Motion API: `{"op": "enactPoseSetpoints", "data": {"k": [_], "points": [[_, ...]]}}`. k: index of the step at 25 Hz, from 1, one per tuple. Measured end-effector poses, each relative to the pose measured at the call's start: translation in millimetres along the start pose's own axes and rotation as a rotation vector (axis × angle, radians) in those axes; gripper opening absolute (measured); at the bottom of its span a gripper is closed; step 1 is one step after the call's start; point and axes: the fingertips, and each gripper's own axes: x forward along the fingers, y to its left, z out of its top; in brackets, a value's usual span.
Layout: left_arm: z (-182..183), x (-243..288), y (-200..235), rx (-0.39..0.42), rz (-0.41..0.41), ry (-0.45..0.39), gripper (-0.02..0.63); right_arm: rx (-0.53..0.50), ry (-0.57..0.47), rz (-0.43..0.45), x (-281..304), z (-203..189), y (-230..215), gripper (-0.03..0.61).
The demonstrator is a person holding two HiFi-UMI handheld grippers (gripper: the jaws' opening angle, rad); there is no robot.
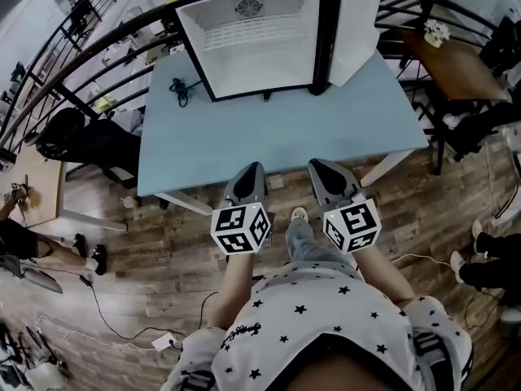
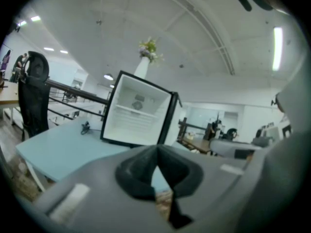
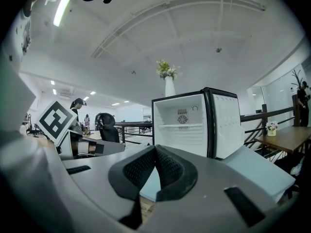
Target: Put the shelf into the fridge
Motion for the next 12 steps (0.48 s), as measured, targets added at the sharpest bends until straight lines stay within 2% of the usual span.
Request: {"op": "enactPoseSetpoints", "data": {"k": [12], "points": [[3.5, 3.7, 5.9, -0.025, -0.008, -0.004, 0.005, -0.007, 0.000, 0.000, 6.8, 2.0, 3.8, 0.018]]}}
